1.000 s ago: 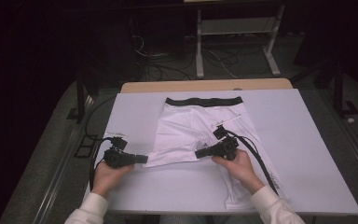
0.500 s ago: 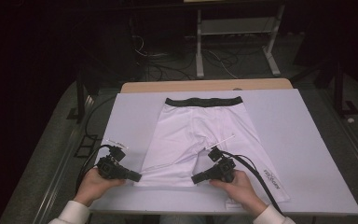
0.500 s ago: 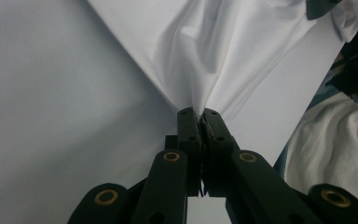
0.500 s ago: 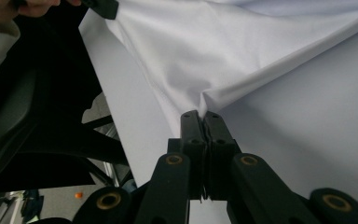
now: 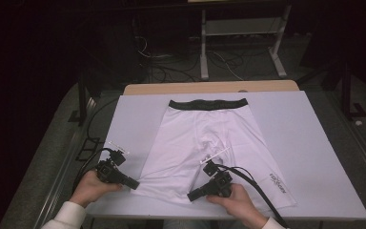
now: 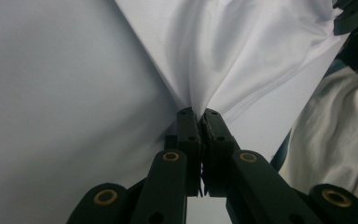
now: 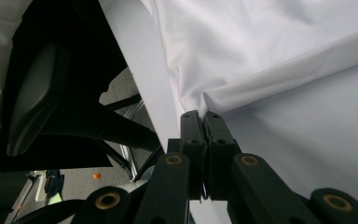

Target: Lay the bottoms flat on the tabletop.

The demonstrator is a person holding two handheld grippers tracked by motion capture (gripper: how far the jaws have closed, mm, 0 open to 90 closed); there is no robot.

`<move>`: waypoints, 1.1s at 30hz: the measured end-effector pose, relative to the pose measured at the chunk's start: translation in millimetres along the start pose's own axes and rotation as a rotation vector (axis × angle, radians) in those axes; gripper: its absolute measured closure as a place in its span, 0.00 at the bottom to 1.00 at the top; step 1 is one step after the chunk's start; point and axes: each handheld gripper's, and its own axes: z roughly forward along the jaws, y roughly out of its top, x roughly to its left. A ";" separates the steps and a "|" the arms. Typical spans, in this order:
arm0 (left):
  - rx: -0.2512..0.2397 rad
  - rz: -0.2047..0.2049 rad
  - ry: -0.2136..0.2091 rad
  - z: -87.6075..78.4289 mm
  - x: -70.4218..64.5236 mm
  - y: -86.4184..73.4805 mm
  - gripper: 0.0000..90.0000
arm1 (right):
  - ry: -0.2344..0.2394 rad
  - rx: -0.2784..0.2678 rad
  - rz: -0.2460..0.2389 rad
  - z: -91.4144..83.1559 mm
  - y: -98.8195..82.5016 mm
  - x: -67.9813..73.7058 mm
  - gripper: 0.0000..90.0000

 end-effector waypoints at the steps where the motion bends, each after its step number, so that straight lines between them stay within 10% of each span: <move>1: 0.007 0.003 -0.002 0.2 -0.6 -0.3 0.96 | 0.001 0.003 0.002 0.4 -1.2 0.8 0.96; 18: 0.057 0.046 -0.005 -0.7 -5.7 -4.1 0.89 | 0.044 0.054 -0.026 11.9 -13.3 8.7 0.94; 33: -0.161 0.156 0.099 -14.0 -22.3 4.2 0.32 | -0.071 -0.076 -0.195 -29.7 -12.3 18.4 0.36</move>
